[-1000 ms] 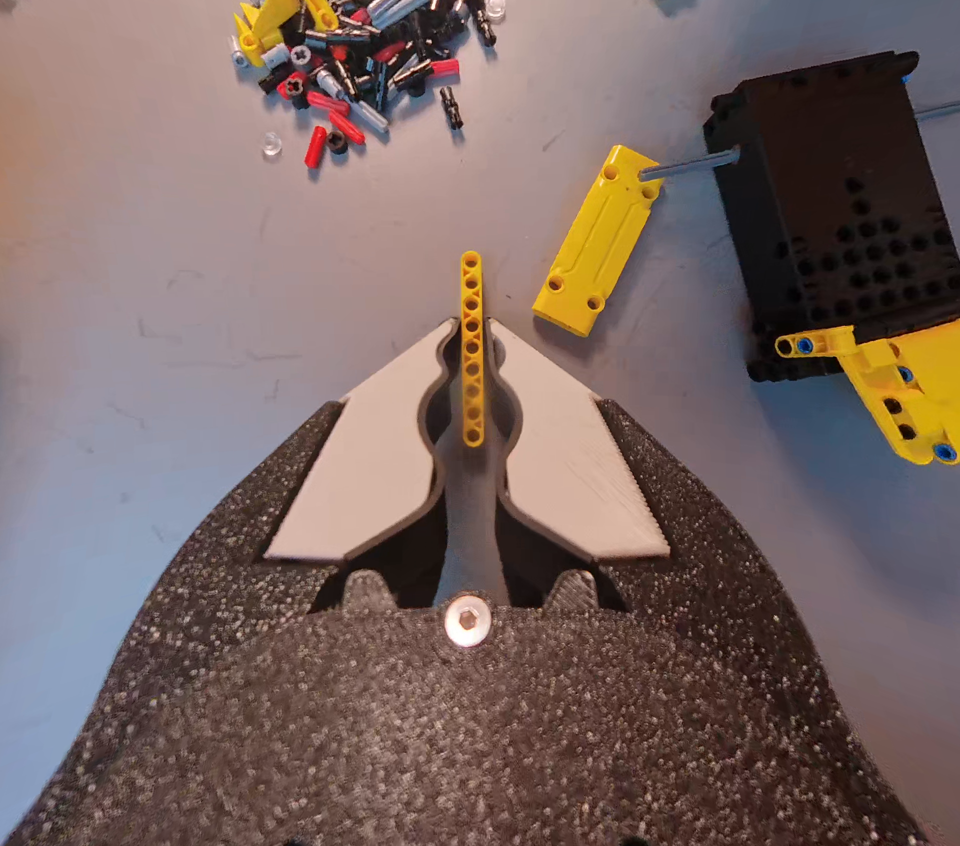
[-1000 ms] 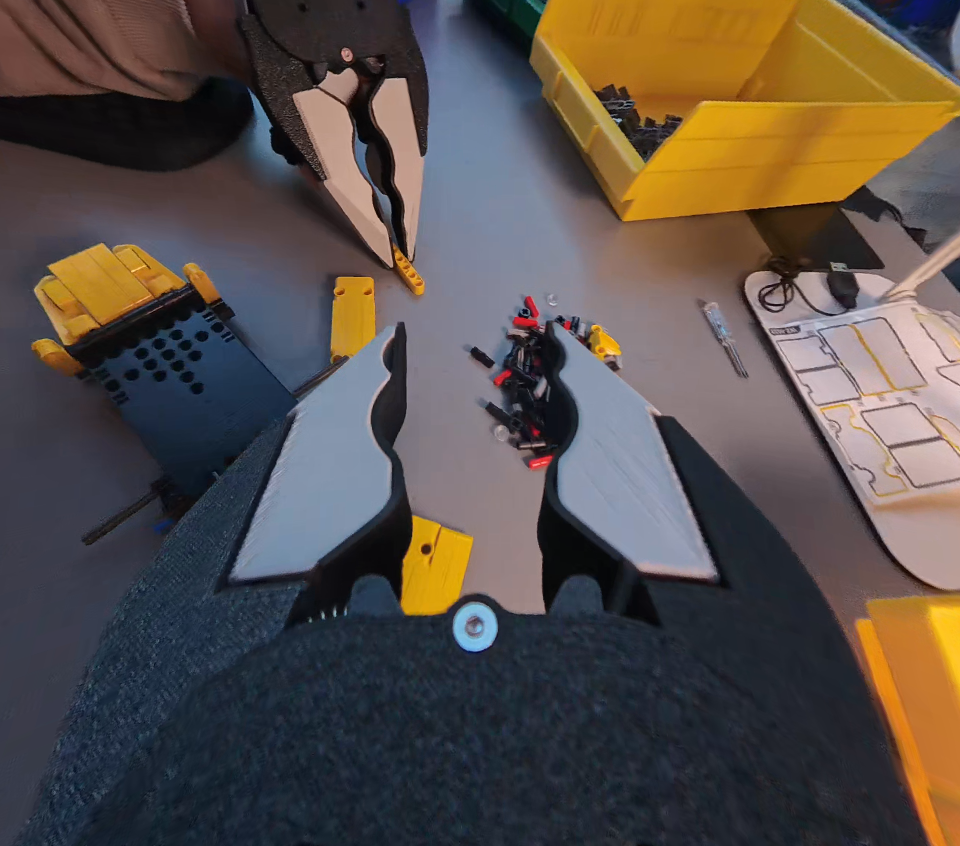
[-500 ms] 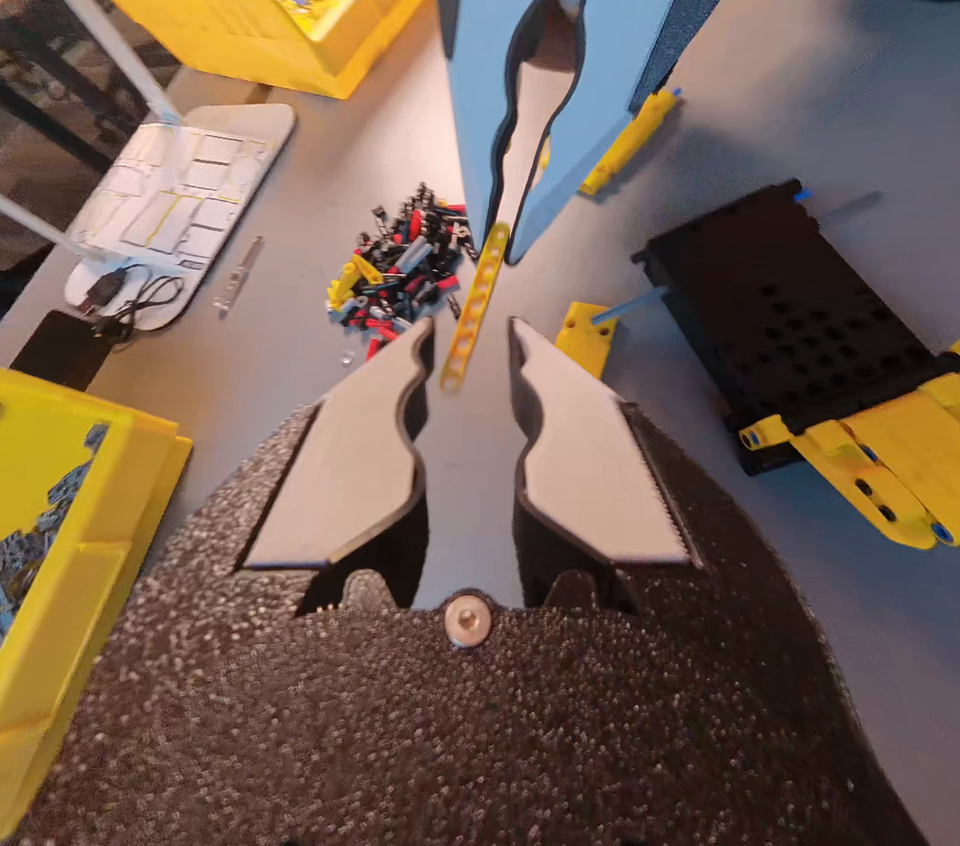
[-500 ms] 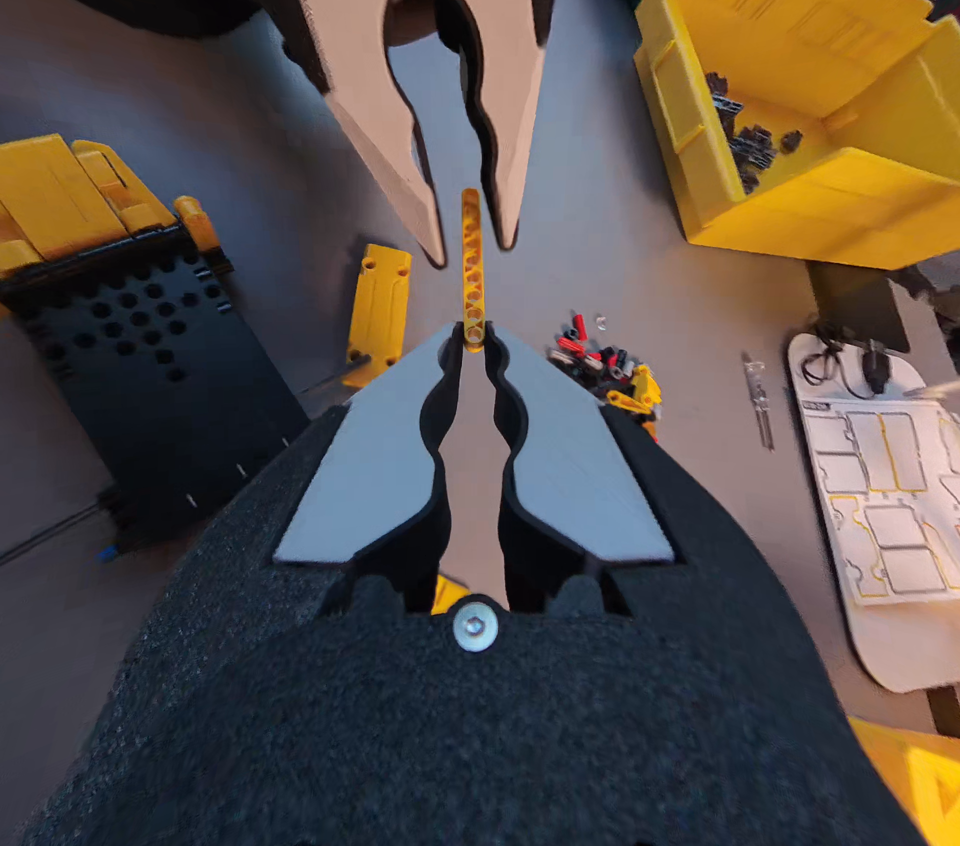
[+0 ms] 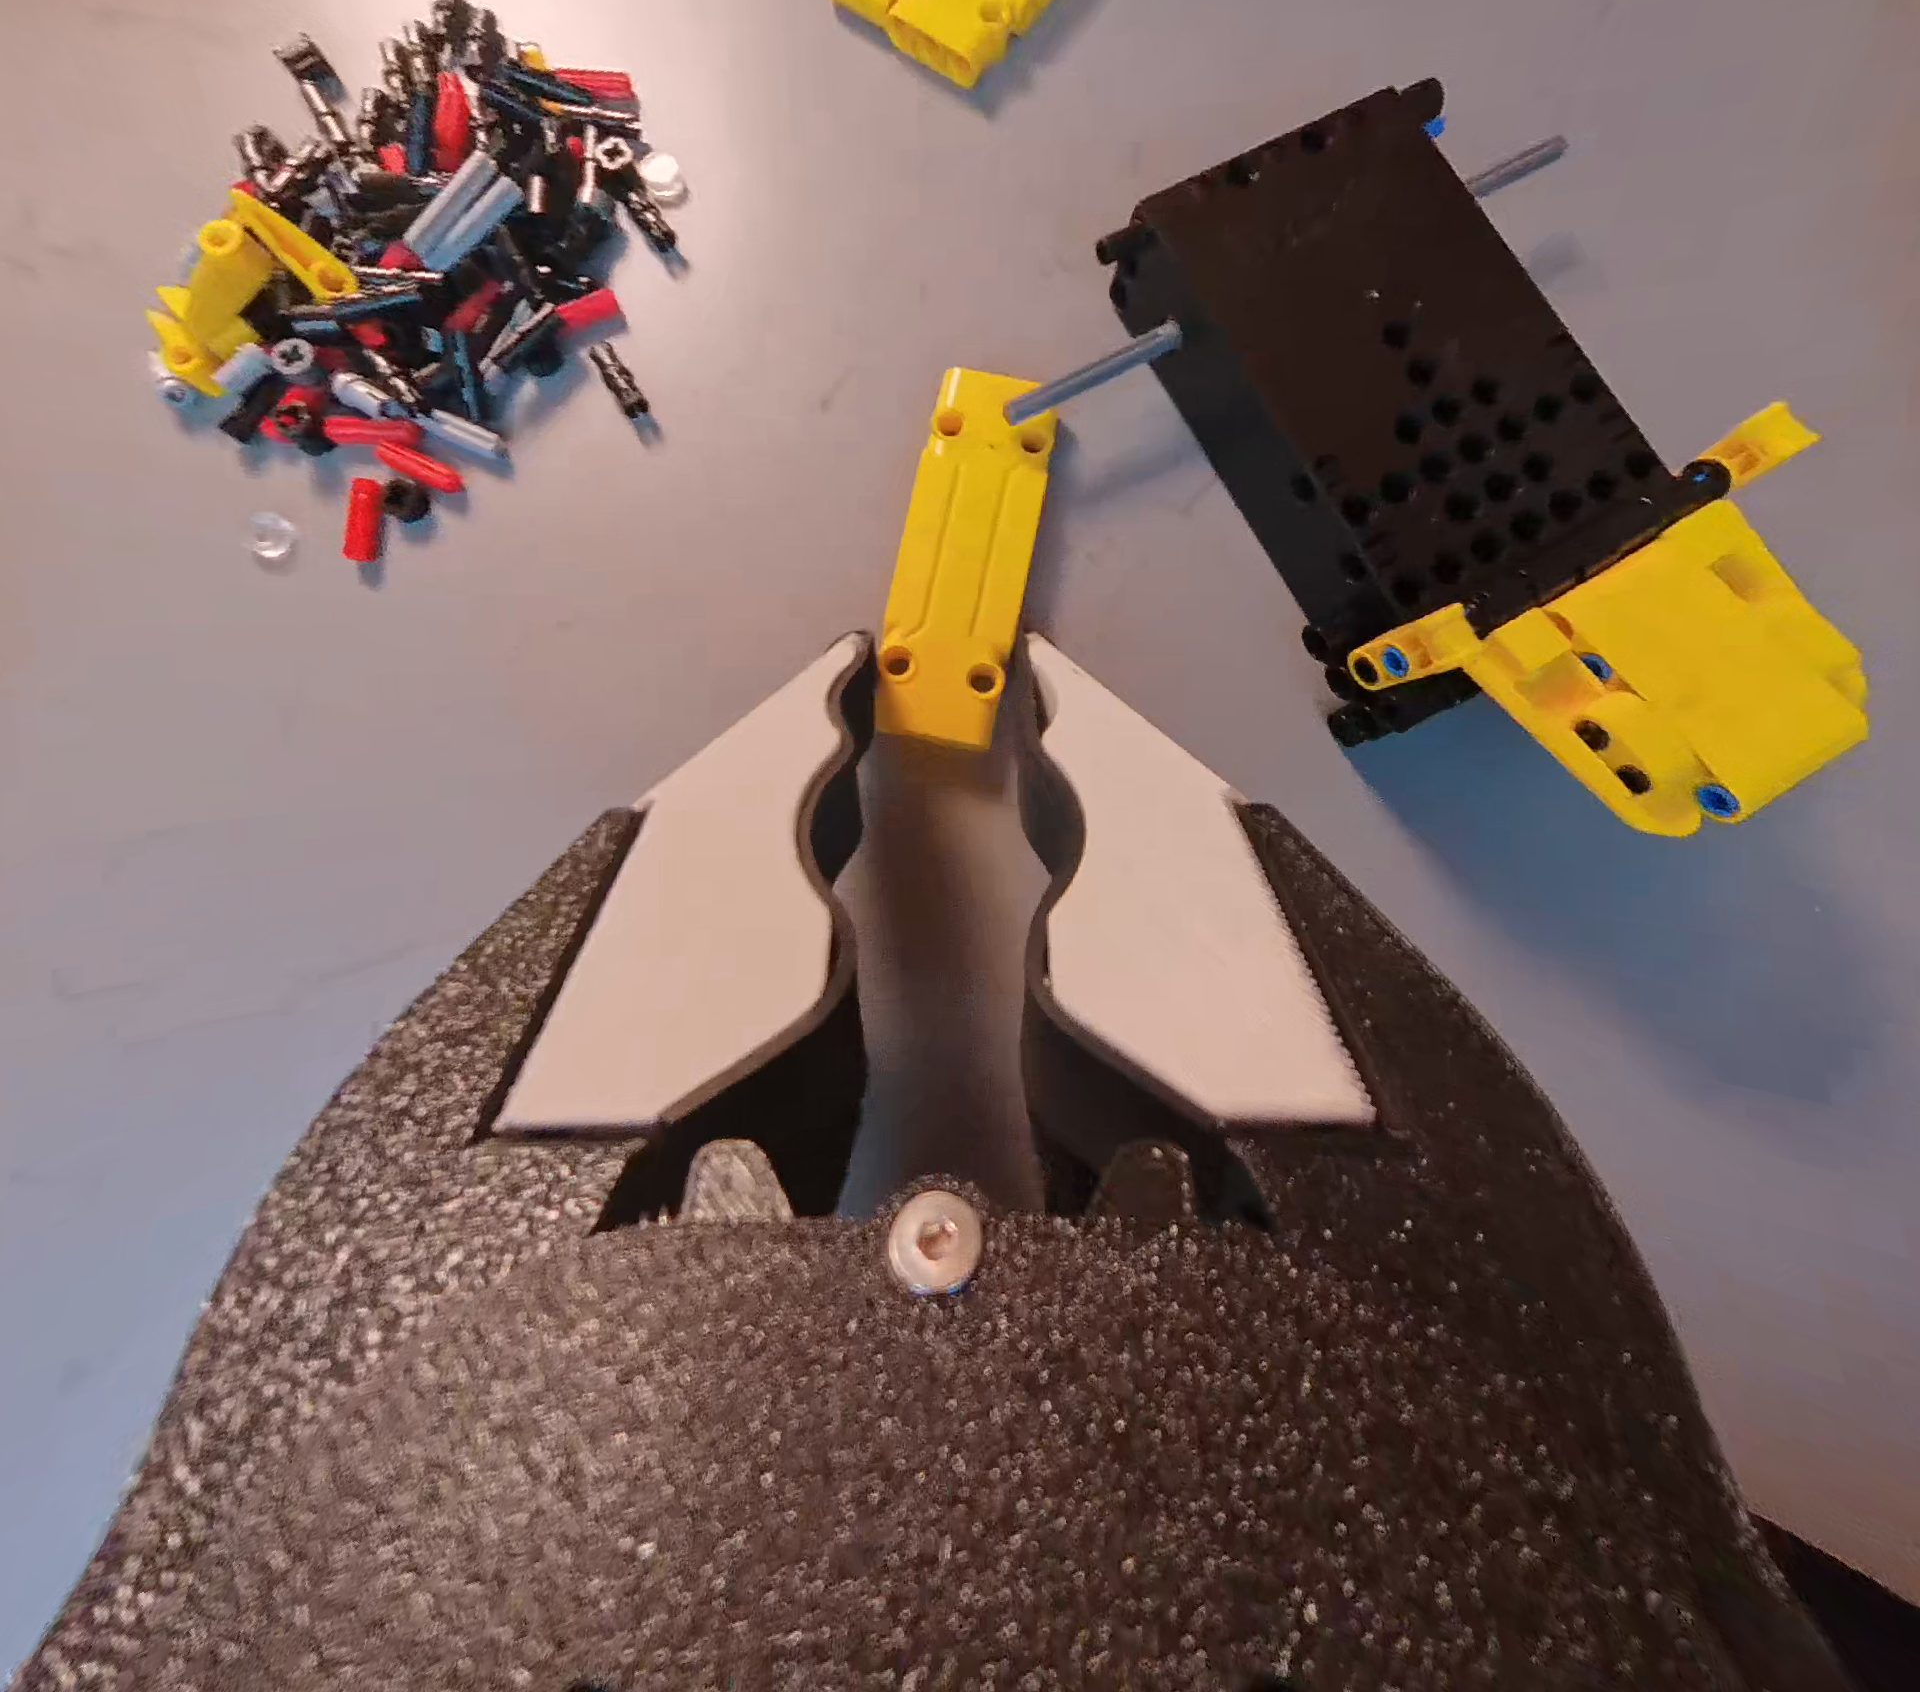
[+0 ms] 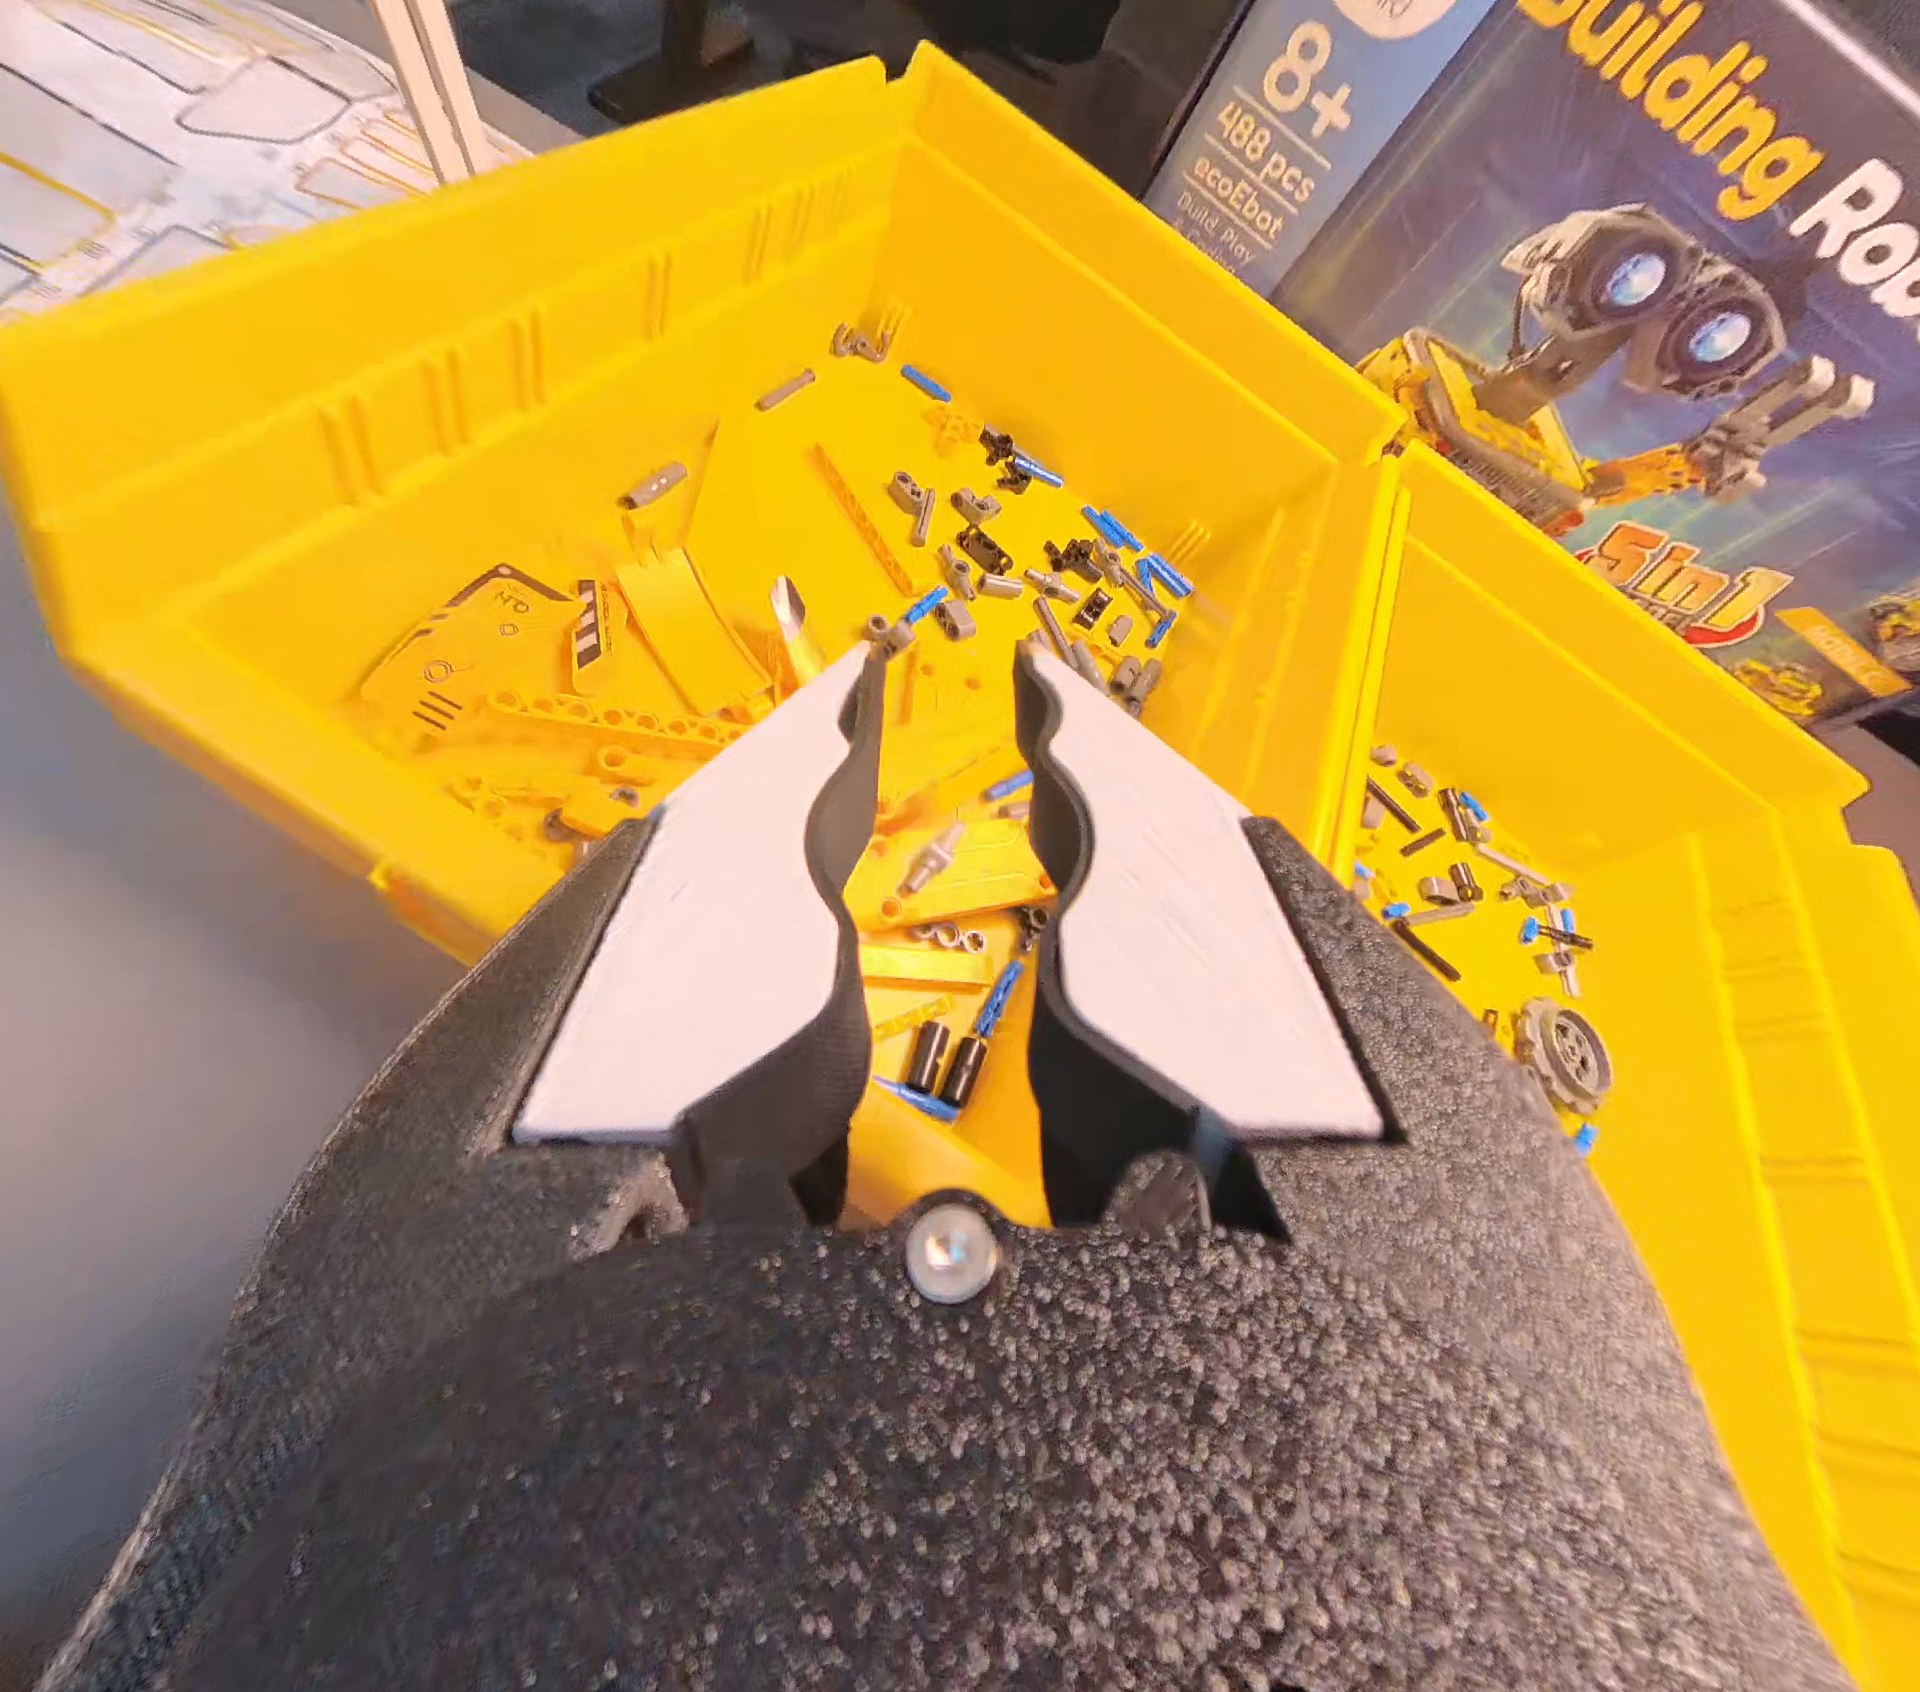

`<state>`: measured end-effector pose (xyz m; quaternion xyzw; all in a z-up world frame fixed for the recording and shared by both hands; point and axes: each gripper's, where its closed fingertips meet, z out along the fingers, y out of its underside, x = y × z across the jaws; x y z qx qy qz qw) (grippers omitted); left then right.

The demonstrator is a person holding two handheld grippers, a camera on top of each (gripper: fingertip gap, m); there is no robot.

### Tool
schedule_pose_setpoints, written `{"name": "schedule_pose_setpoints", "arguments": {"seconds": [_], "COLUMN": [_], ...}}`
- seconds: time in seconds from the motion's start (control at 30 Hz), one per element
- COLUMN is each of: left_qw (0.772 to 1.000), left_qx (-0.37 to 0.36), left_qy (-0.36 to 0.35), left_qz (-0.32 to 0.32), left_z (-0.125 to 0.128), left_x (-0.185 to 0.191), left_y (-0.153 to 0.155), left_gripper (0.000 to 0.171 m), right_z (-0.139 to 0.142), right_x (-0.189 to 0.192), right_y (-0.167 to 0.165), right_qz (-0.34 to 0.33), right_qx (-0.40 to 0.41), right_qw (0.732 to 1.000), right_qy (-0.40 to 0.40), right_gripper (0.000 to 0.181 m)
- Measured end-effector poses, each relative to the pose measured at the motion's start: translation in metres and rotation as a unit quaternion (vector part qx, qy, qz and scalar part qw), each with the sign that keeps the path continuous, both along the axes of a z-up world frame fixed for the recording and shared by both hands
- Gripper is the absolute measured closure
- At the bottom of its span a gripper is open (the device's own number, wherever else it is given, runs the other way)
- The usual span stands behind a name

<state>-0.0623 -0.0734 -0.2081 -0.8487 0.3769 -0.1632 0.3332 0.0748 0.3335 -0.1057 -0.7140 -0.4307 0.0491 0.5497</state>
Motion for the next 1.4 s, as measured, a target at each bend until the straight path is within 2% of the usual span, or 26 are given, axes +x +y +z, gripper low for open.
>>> {"name": "schedule_pose_setpoints", "arguments": {"seconds": [0.1, 0.17, 0.2, 0.27, 0.33, 0.4, 0.53, 0.6, 0.7, 0.77, 0.8, 0.87, 0.97, 1.03, 1.2, 1.4], "left_qw": [0.999, 0.993, 0.987, 0.967, 0.948, 0.942, 0.906, 0.885, 0.862, 0.861, 0.867, 0.892, 0.931, 0.942, 0.943, 0.939], "left_qx": [-0.023, -0.039, -0.05, -0.065, -0.077, -0.08, -0.095, -0.103, -0.107, -0.088, -0.065, 0.002, 0.094, 0.147, 0.227, 0.194], "left_qy": [-0.033, -0.103, -0.145, -0.236, -0.297, -0.313, -0.402, -0.444, -0.489, -0.497, -0.492, -0.451, -0.35, -0.295, -0.24, -0.282], "left_qz": [0.018, 0.037, 0.048, 0.065, 0.082, 0.093, 0.093, 0.093, 0.082, 0.065, 0.054, 0.038, 0.045, 0.053, 0.043, 0.042], "left_z": [0.003, 0.013, 0.021, 0.039, 0.051, 0.053, 0.074, 0.084, 0.096, 0.105, 0.11, 0.118, 0.116, 0.116, 0.123, 0.123], "left_x": [0.0, 0.002, 0.002, 0.002, -0.003, -0.009, -0.008, -0.008, -0.007, -0.005, -0.004, -0.003, -0.006, -0.006, 0.003, 0.007], "left_y": [0.001, 0.004, 0.006, 0.009, 0.012, 0.013, 0.013, 0.014, 0.013, 0.011, 0.01, 0.008, 0.012, 0.016, 0.017, 0.018], "left_gripper": [0.147, 0.148, 0.148, 0.148, 0.148, 0.148, 0.148, 0.148, 0.148, 0.148, 0.145, 0.121, 0.122, 0.129, 0.162, 0.164], "right_z": [0.026, 0.041, 0.044, 0.046, 0.042, 0.027, -0.003, -0.009, -0.01, -0.001, 0.004, 0.012, 0.018, 0.021, 0.02, 0.025], "right_x": [-0.018, -0.048, -0.063, -0.086, -0.097, -0.105, -0.114, -0.12, -0.127, -0.125, -0.123, -0.121, -0.116, -0.114, -0.113, -0.111], "right_y": [-0.026, -0.073, -0.106, -0.184, -0.249, -0.294, -0.359, -0.373, -0.376, -0.377, -0.377, -0.369, -0.362, -0.362, -0.368, -0.364], "right_qz": [0.066, 0.181, 0.254, 0.41, 0.512, 0.566, 0.636, 0.642, 0.633, 0.638, 0.642, 0.636, 0.634, 0.638, 0.65, 0.652], "right_qx": [0.019, -0.001, -0.02, -0.058, -0.053, -0.047, -0.033, 0.008, 0.077, 0.068, 0.051, 0.047, 0.024, 0.009, -0.025, -0.074], "right_qw": [0.997, 0.981, 0.964, 0.908, 0.857, 0.823, 0.768, 0.764, 0.767, 0.765, 0.764, 0.769, 0.773, 0.77, 0.759, 0.752], "right_qy": [0.032, 0.067, 0.075, 0.064, 0.032, -0.01, -0.061, -0.07, -0.076, -0.053, -0.04, -0.023, 0.003, 0.019, 0.035, 0.066], "right_gripper": [0.15, 0.15, 0.15, 0.139, 0.137, 0.136, 0.132, 0.139, 0.174, 0.175, 0.175, 0.175, 0.175, 0.175, 0.175, 0.171]}}
